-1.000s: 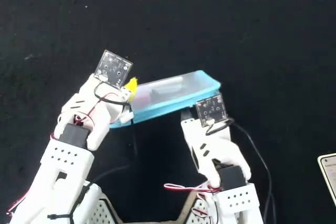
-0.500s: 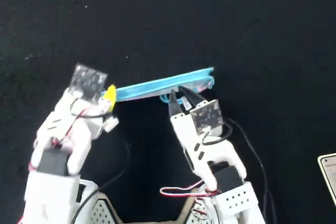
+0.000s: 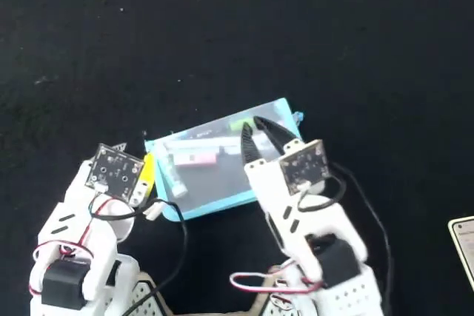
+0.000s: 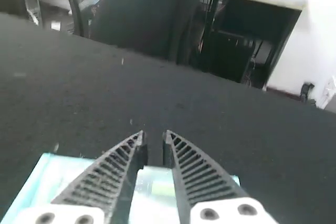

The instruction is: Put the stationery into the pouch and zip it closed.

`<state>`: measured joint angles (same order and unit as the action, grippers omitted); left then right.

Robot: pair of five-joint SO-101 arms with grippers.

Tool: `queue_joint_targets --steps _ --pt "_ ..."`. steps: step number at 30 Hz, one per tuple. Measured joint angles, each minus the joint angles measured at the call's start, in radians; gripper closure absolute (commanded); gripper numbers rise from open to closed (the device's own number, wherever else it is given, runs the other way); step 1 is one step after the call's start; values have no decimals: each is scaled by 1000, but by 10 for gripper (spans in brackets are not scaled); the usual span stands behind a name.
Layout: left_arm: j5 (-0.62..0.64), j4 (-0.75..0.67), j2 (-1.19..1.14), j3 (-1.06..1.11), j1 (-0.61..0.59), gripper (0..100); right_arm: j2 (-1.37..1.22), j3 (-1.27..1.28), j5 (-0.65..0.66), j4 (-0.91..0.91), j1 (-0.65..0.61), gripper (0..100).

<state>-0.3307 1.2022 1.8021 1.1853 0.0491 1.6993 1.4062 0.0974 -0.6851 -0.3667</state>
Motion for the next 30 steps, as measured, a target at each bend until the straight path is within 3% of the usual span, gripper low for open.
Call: queue_joint_targets --steps 7,11,18,23,30 --pt "-9 80 0 0 -2 841 12 -98 3 -374 -2 945" --pt "-9 114 0 66 -5 841 15 -81 3 -423 -2 945" --pt "-9 114 2 262 -137 841 15 0 3 -480 9 945" --pt "6 55 0 407 -249 841 15 87 3 -480 132 945" --pt "236 40 -2 470 -316 841 0 229 3 -483 341 946"
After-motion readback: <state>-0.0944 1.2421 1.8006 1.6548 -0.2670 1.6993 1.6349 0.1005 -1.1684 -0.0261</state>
